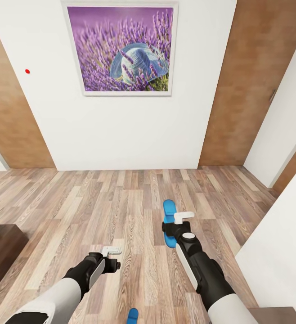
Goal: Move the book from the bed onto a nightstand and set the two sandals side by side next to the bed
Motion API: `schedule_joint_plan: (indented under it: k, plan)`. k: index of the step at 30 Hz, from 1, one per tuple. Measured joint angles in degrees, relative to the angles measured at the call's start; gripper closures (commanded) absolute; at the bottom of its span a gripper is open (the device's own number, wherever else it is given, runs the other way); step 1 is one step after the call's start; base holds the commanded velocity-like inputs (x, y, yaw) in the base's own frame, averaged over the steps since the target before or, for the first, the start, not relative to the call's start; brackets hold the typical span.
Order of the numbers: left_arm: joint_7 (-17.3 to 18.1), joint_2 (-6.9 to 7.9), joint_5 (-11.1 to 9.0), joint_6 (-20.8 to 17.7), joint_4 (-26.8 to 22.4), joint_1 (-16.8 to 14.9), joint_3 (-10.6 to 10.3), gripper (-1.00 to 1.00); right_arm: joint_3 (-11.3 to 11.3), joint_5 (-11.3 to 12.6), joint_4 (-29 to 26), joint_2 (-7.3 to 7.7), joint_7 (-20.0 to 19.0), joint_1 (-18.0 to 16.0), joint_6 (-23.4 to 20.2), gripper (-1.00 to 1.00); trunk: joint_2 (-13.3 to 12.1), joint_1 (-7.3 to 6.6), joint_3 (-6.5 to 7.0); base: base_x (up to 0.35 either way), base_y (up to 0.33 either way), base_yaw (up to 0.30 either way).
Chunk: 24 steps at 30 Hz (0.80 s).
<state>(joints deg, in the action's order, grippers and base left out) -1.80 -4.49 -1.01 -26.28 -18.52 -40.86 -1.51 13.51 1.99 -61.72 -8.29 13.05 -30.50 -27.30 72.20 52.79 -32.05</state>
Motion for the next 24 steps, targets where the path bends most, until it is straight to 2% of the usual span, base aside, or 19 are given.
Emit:
schedule_joint_plan:
  k: [13, 24]
  plan:
    - [-0.1, -0.14, 0.1, -0.3, 0.1, 0.0, -0.1, -1.00, 0.4, -0.1, -0.1, 0.03, 0.0, 0.0, 0.0, 1.00, 5.2, 2.86, -2.34, 0.000, 0.000, 0.000]
    - [-0.2, -0.39, 0.1, -0.4, 2.8, 0.0, -0.2, -1.00, 0.4, -0.2, -0.5, 0.02, 0.0, 0.0, 0.0, 1.00, 9.6, 5.27, -4.31, 0.000, 0.000, 0.000]
